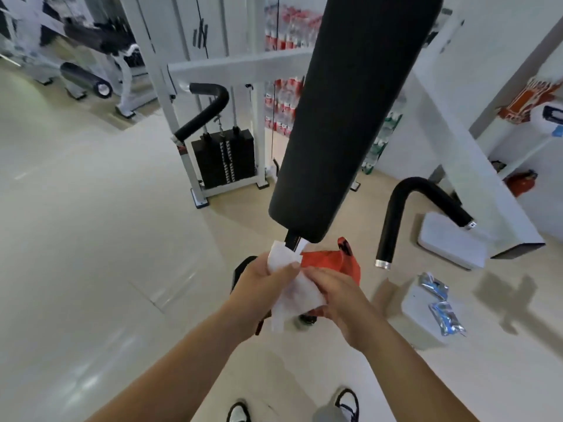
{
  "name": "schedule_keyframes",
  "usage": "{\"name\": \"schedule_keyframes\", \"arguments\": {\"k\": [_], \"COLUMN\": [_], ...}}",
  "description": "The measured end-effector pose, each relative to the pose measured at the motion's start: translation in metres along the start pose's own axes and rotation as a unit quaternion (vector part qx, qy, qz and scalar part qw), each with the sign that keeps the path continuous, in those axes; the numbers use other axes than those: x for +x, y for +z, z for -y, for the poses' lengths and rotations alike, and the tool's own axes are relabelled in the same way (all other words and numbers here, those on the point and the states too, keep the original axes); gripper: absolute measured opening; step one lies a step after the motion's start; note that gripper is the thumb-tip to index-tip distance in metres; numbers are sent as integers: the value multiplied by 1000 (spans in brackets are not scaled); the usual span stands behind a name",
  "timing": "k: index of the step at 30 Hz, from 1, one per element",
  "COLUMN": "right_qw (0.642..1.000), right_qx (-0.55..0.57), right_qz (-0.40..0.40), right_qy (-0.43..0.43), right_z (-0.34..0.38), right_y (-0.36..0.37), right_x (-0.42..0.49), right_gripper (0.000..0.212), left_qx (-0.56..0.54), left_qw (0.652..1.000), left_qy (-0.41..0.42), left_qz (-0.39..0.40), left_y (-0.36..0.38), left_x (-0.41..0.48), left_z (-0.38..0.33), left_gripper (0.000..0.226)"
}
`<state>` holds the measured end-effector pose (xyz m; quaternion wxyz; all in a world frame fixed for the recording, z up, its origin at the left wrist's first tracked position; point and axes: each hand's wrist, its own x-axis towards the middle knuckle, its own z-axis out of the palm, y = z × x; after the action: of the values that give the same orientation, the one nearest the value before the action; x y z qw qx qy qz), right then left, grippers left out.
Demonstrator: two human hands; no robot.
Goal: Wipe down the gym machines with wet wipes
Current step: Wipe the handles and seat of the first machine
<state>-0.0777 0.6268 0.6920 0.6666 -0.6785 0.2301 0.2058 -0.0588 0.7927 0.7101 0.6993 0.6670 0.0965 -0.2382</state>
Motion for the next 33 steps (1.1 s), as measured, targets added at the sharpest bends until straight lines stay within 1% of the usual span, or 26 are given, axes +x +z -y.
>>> {"name": "schedule_keyframes", "arguments": {"k": [1, 4, 7, 9, 11, 12, 13, 14, 16, 18, 20, 22, 24, 26, 28, 30, 33], "right_qw": [1000, 998, 996, 995, 993, 992, 992, 991, 988, 981, 975, 979, 986, 992, 991, 988, 986], "right_qx": [10, 45, 77, 86, 108, 110, 109, 109, 119, 153, 175, 151, 125, 93, 68, 67, 94], "right_qz": [9, 19, 16, 4, 5, 13, 26, 45, 80, 107, 131, 128, 93, 27, -49, -83, -104], "right_qy": [3, -27, -47, -57, -57, -58, -59, -63, -65, -56, -50, -49, -58, -81, -104, -107, -89], "right_z": [3, 17, 34, 47, 62, 71, 82, 92, 110, 127, 139, 152, 163, 172, 180, 186, 200], "right_y": [15, 46, 62, 66, 68, 67, 66, 65, 66, 71, 73, 73, 72, 72, 73, 80, 105], "right_x": [2, 3, 14, 26, 41, 48, 55, 62, 79, 96, 110, 119, 127, 136, 148, 161, 181], "right_gripper": [26, 22, 23, 22, 22, 22, 22, 22, 23, 20, 15, 14, 11, 14, 14, 12, 11], "left_qx": [-7, -21, -46, -14, 67, 83, 67, 27, -52, -80, -106, -131, -128, -133, -167, -176, -173], "left_qw": [1000, 999, 998, 996, 982, 974, 975, 981, 994, 996, 994, 990, 991, 991, 986, 984, 985], "left_qy": [6, 22, 8, 5, 8, 9, 11, 12, -9, -28, -31, -30, -17, -6, -1, -2, -4], "left_qz": [5, -10, -36, -86, -177, -210, -214, -190, -97, -25, 25, 33, 21, -2, -17, -21, -14], "left_y": [-13, -42, -64, -73, -77, -77, -77, -76, -76, -80, -83, -86, -90, -98, -110, -123, -145], "left_x": [-3, -10, 0, 19, 39, 49, 57, 64, 79, 91, 102, 115, 129, 145, 163, 180, 207], "left_z": [-1, -10, -18, -19, -25, -31, -39, -47, -63, -78, -90, -101, -109, -119, -129, -140, -160], "left_gripper": [13, 17, 19, 14, 9, 10, 13, 19, 36, 49, 51, 48, 42, 38, 37, 39, 37]}}
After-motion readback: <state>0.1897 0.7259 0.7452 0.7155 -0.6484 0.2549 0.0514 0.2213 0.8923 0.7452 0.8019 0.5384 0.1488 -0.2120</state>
